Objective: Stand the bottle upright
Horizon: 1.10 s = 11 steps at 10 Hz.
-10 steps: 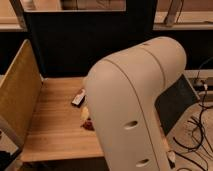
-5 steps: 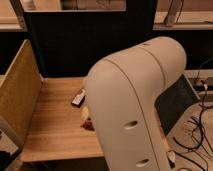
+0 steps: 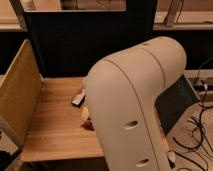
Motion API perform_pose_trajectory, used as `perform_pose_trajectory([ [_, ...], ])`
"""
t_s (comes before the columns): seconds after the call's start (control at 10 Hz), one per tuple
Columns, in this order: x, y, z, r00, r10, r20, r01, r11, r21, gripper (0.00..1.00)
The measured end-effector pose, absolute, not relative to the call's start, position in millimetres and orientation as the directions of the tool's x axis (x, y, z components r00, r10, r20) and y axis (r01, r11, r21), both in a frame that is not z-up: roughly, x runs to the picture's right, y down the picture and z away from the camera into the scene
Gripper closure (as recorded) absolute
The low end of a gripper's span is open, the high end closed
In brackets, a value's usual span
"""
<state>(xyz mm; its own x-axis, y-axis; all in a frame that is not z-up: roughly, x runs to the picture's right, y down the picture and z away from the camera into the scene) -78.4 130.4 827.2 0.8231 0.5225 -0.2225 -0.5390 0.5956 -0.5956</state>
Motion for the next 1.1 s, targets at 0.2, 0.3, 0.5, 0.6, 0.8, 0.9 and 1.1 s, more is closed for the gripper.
perform_pose_trajectory([
  [0.2,-78.4,130.5,827.2,0.823,0.522,-0.223,-0.539,0.596,-0.596,0.21],
  [0.3,-78.4,130.5,827.3,0.823,0.522,-0.223,-0.539,0.596,-0.596,0.21],
  [0.5,-78.4,130.5,827.3,0.823,0.522,-0.223,-0.539,0.596,-0.596,0.21],
  [0.6,-78.4,130.5,827.3,0.823,0.522,-0.223,-0.539,0.596,-0.596,0.21],
  [0.8,-78.8,130.2,827.1,0.824,0.522,-0.221,-0.538,0.597,-0.596,0.21],
  [0.9,-79.2,127.0,827.0,0.825,0.521,-0.218,-0.536,0.602,-0.592,0.21],
  [1.1,-81.3,93.9,831.8,0.825,0.528,-0.205,-0.541,0.630,-0.557,0.21],
])
